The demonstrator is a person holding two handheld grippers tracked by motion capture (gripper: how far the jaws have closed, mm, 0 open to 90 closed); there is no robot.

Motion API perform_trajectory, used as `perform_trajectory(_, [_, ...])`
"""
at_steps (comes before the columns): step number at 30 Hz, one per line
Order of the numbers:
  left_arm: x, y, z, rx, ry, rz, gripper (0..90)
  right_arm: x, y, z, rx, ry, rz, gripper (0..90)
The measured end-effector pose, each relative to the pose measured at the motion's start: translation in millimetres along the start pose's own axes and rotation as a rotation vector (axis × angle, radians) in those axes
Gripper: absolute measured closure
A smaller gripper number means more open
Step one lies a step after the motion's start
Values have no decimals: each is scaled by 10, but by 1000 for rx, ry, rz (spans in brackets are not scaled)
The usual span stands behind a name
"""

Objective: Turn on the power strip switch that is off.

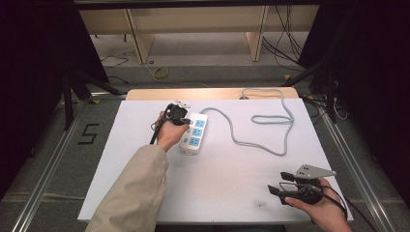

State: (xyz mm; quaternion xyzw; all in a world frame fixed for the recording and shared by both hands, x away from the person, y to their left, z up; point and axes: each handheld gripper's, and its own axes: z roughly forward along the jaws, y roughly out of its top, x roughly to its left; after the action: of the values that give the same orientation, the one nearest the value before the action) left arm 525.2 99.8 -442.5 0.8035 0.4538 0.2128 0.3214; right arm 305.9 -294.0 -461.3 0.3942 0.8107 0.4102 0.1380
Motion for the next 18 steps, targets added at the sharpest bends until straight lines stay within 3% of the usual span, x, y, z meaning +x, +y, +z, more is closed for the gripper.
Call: perform_trajectory(18, [-57, 127, 56, 1, -16, 22, 898, -4, -1, 0, 0, -1, 0, 285])
